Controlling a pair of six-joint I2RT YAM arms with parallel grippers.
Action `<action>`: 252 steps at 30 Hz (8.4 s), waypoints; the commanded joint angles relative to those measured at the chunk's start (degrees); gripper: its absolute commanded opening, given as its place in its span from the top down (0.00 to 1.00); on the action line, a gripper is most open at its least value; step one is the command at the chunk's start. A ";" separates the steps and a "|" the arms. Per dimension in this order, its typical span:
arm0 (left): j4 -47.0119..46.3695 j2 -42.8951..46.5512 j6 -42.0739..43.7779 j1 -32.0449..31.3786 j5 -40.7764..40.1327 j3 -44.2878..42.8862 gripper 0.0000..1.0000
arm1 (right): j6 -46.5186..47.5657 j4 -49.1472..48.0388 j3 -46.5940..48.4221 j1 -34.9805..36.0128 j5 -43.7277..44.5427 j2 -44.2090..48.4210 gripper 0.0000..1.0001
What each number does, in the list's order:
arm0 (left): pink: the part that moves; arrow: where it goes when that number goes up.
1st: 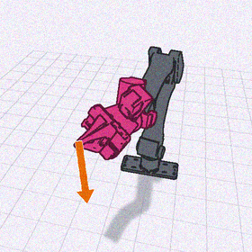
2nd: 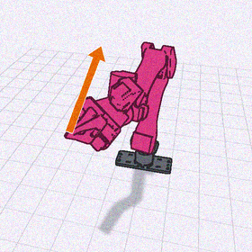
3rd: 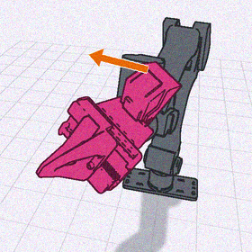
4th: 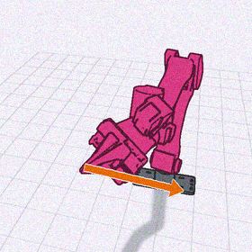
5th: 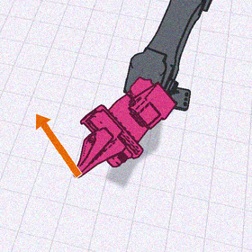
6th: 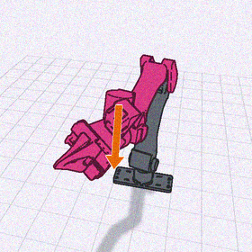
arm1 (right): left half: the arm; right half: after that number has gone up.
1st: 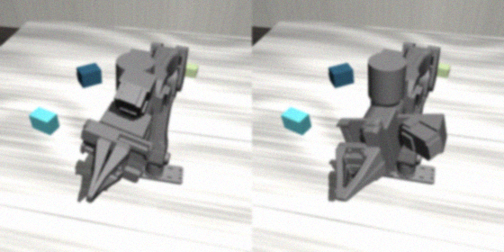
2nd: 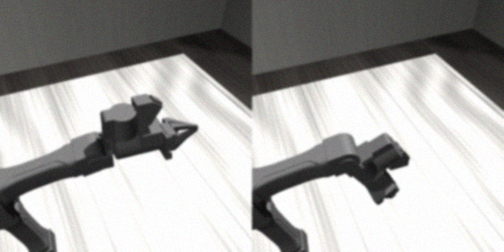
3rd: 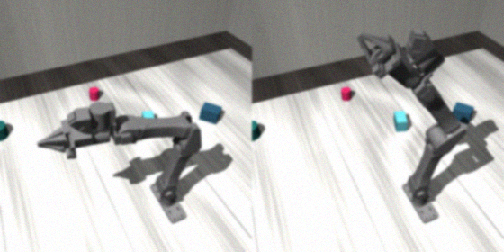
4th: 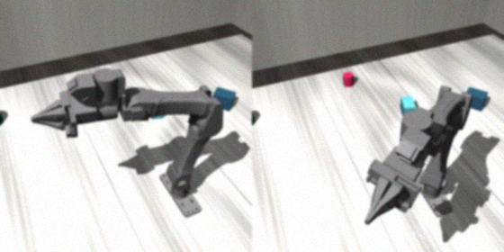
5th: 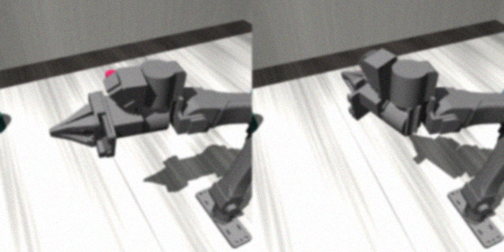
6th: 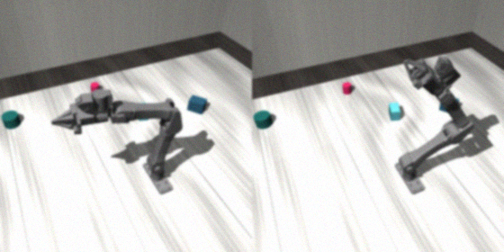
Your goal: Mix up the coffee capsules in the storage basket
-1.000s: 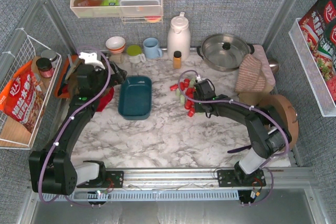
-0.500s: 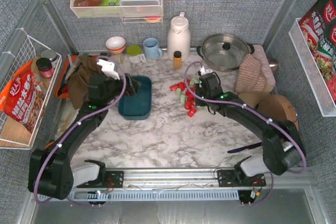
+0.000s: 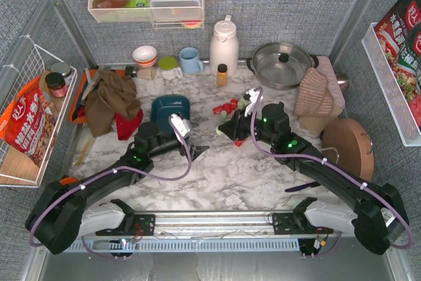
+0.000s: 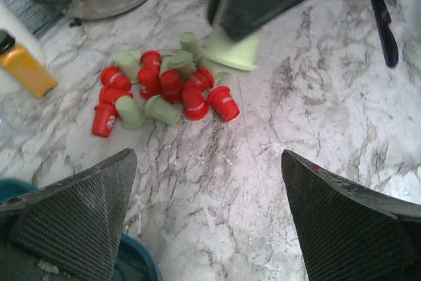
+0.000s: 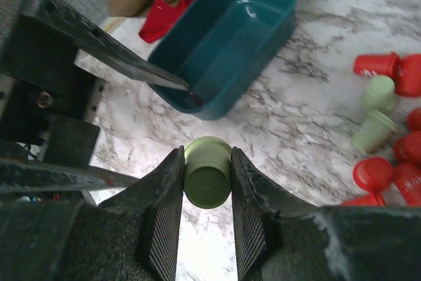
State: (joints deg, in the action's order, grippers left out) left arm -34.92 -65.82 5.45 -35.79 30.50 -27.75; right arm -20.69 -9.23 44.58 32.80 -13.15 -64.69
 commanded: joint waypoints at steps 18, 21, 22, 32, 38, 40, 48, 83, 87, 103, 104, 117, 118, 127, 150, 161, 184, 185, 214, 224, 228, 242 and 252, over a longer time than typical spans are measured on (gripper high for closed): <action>-19.23 -8.84 17.64 -6.51 0.20 -0.02 0.12 | -3.25 -21.65 -3.80 0.43 -17.44 -2.73 1.00; -19.88 -8.63 16.66 -6.82 1.40 0.40 0.13 | -2.08 -20.62 -3.92 0.43 -15.11 -2.10 1.00; -19.99 -8.55 16.40 -7.04 1.92 0.41 0.14 | -1.89 -20.55 -3.97 0.43 -14.32 -1.97 1.00; -24.29 -8.65 13.36 -8.09 1.46 0.85 0.27 | -1.59 -18.95 -3.36 0.43 -12.66 -3.97 1.00; -25.00 -8.59 12.61 -8.16 0.97 0.85 0.33 | -1.94 -19.27 -3.33 0.42 -13.03 -4.20 1.00; -25.11 -8.70 12.56 -8.24 0.92 0.81 0.43 | -2.06 -19.39 -3.41 0.43 -13.11 -4.22 1.00; -22.66 -9.24 13.21 -8.29 -0.79 -0.13 0.63 | -2.21 -19.27 -3.27 0.43 -13.31 -3.94 0.92; 15.79 -31.80 -17.12 10.63 -37.42 -24.20 0.57 | -17.77 12.41 -1.18 -17.55 28.35 -19.66 0.49; 14.84 -31.64 -17.23 10.79 -36.28 -24.05 0.42 | -17.29 10.03 -1.24 -17.94 25.72 -21.99 0.49; 2.69 -19.64 -10.57 10.60 -30.34 -16.90 0.15 | -16.78 5.83 -1.62 -17.58 20.99 -20.49 0.49; 1.86 -19.07 -10.22 10.55 -30.07 -16.35 0.15 | -16.80 6.19 -0.94 -17.59 19.96 -21.70 0.49; 0.10 -17.00 -7.27 9.00 -29.25 -14.84 0.12 | -17.39 11.77 2.41 -17.59 19.88 -27.37 0.65; -0.11 -17.06 -6.99 8.92 -28.33 -14.77 0.12 | -17.17 12.05 2.66 -17.55 19.69 -27.47 0.66; -4.52 -16.11 5.25 4.68 -9.68 -11.02 0.11 | -16.91 4.97 -0.01 -17.17 10.43 -20.72 0.81; -19.76 -15.37 16.50 -7.21 2.87 -0.55 0.01 | -10.49 -30.25 -7.55 -0.57 -14.83 -9.16 0.82; -27.92 -12.67 18.11 -7.37 -3.11 3.32 0.11 | -9.64 -26.96 -6.62 -0.19 -13.74 -9.91 0.82; -26.61 -12.64 16.50 -7.45 -10.36 2.97 0.62 | -5.98 -21.00 -6.41 0.61 -7.00 -6.85 0.51; -26.02 -12.86 16.31 -7.39 -12.98 2.66 0.62 | -5.19 -19.29 -6.61 0.60 -4.27 -5.74 0.50; 11.35 -30.64 -15.31 9.29 -41.19 -20.67 0.22 | -25.04 28.57 15.01 -0.68 31.23 -30.76 0.50; 2.16 -23.03 -11.28 9.23 -37.48 -15.97 0.01 | -26.57 27.91 14.55 -0.20 32.13 -33.33 0.55; -1.90 -20.57 -10.29 9.07 -35.58 -13.78 0.01 | -26.60 27.62 14.66 -0.19 32.53 -34.55 0.62; -13.39 -17.14 -1.31 6.45 -12.43 -8.18 0.01 | -17.44 19.68 11.14 -0.11 26.68 -30.62 0.73; -15.01 -15.25 19.64 -1.25 5.10 -1.54 0.01 | -5.35 -11.35 -6.19 0.52 8.05 -7.36 0.73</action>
State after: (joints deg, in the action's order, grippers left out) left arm -47.05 -81.60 14.76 -35.20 26.68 -30.89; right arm -30.83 -5.06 42.37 33.30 3.81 -76.97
